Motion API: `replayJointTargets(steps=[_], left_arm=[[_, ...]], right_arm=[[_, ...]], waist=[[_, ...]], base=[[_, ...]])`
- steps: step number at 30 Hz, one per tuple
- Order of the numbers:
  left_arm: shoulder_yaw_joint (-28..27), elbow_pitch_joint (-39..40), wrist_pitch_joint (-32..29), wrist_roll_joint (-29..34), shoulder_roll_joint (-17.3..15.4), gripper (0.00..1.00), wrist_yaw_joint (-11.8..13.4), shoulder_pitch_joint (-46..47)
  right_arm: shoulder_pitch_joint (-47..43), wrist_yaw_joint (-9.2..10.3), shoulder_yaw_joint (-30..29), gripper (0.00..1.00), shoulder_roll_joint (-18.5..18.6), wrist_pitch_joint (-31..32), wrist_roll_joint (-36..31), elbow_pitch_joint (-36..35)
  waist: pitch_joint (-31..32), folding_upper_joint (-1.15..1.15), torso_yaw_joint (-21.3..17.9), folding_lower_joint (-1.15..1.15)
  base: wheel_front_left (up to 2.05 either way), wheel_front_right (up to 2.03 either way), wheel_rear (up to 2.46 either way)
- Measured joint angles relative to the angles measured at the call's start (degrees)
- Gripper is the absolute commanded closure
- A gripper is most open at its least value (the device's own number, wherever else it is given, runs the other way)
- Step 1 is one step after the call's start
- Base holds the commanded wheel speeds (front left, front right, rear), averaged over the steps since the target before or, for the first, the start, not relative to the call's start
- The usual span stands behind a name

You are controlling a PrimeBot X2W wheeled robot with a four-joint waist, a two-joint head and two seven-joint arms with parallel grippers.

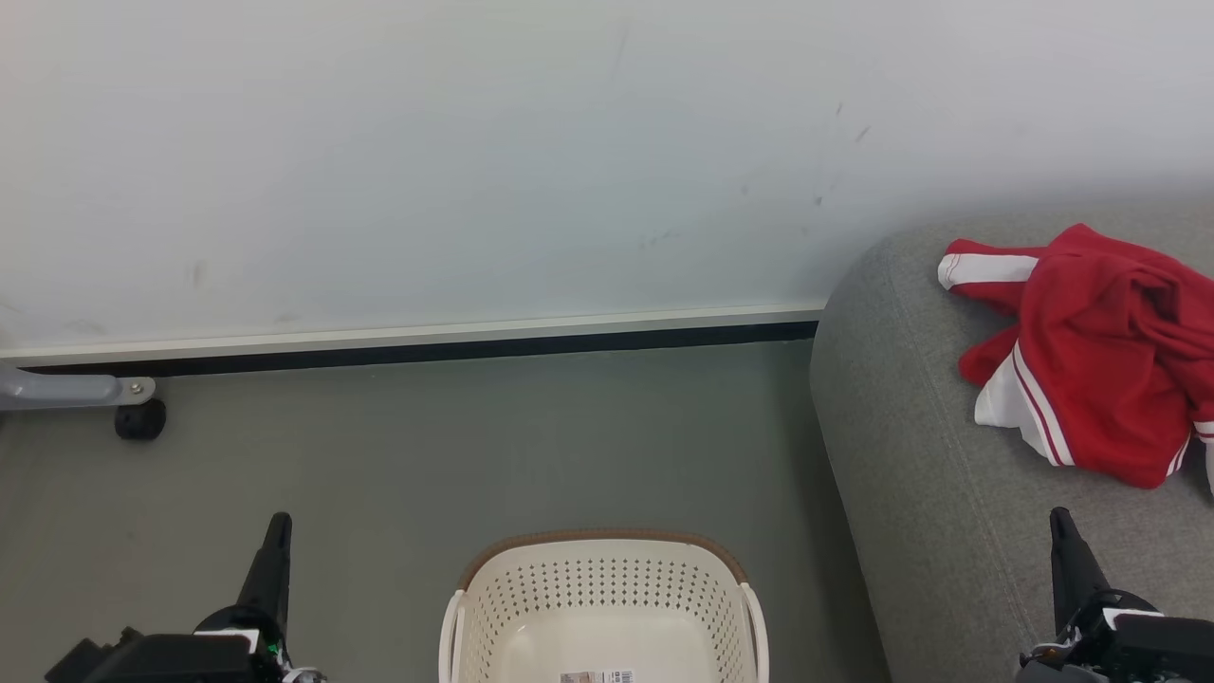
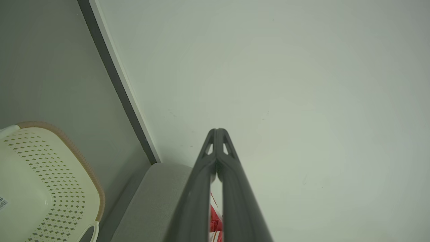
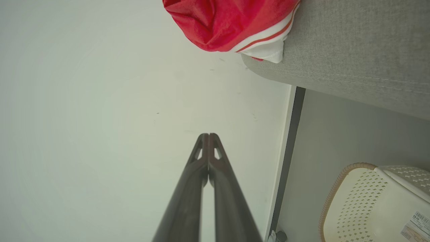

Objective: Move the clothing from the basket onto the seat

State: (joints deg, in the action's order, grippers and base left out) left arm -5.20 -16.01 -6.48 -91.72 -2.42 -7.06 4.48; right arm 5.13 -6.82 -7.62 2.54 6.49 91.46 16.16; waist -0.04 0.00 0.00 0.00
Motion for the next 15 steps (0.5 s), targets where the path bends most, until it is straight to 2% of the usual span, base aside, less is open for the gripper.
replayJointTargets(steps=[15], left_arm=[[0.0, 0.0, 0.0, 0.0, 0.0, 1.0, 0.0, 0.0]], right_arm=[[0.0, 0.0, 0.0, 1.0, 0.0, 0.0, 0.1, 0.0]], waist=[[0.0, 0.0, 0.0, 0.0]], base=[[0.0, 0.0, 0.0]])
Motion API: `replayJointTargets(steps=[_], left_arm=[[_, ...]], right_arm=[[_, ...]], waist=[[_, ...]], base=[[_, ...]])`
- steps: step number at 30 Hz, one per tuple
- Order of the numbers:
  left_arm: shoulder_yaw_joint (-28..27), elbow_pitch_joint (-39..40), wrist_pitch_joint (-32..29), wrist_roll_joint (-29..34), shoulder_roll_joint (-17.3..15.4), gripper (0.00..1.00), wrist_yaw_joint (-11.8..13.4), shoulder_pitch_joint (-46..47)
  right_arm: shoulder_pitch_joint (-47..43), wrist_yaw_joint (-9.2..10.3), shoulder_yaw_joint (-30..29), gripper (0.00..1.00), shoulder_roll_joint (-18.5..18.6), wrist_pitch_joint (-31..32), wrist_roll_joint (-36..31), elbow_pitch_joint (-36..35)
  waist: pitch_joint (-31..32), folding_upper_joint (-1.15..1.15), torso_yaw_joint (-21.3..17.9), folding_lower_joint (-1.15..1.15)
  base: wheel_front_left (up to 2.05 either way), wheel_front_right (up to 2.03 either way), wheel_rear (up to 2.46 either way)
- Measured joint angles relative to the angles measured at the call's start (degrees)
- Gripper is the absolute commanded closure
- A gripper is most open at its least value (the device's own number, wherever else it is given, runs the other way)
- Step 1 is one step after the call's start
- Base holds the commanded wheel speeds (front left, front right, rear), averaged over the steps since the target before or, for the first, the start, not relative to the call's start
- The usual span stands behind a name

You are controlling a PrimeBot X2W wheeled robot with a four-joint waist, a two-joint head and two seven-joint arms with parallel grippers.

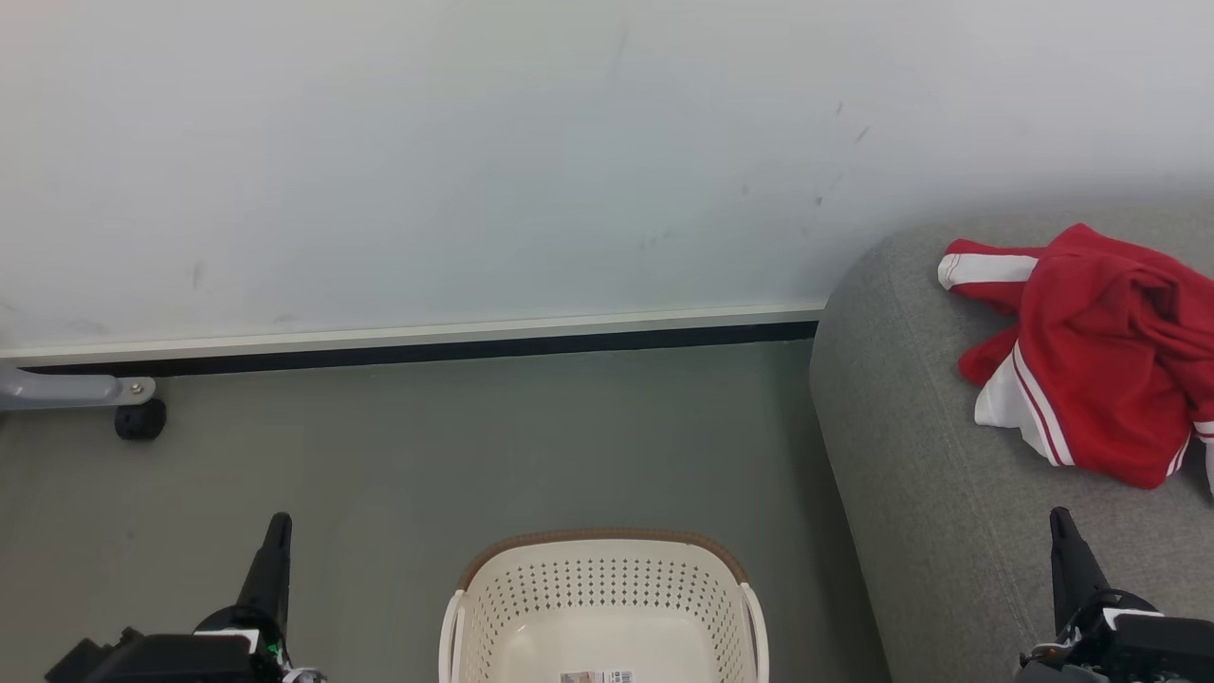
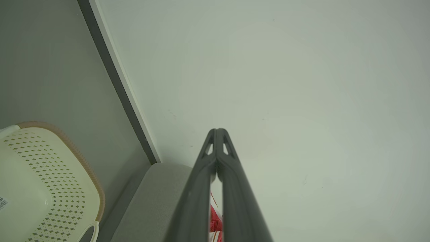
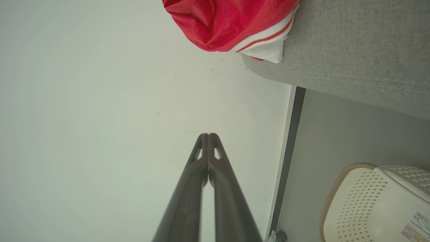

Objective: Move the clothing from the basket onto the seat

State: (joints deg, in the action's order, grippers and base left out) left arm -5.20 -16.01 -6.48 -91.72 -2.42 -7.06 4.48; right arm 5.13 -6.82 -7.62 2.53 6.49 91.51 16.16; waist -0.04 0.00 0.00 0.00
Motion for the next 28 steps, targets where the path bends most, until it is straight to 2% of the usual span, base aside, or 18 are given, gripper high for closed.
replayJointTargets(steps=[28], left_arm=[[0.0, 0.0, 0.0, 0.0, 0.0, 1.0, 0.0, 0.0]], right_arm=[[0.0, -0.01, 0.0, 1.0, 0.0, 0.0, 0.0, 0.0]], waist=[[0.0, 0.0, 0.0, 0.0]], base=[[0.0, 0.0, 0.0]])
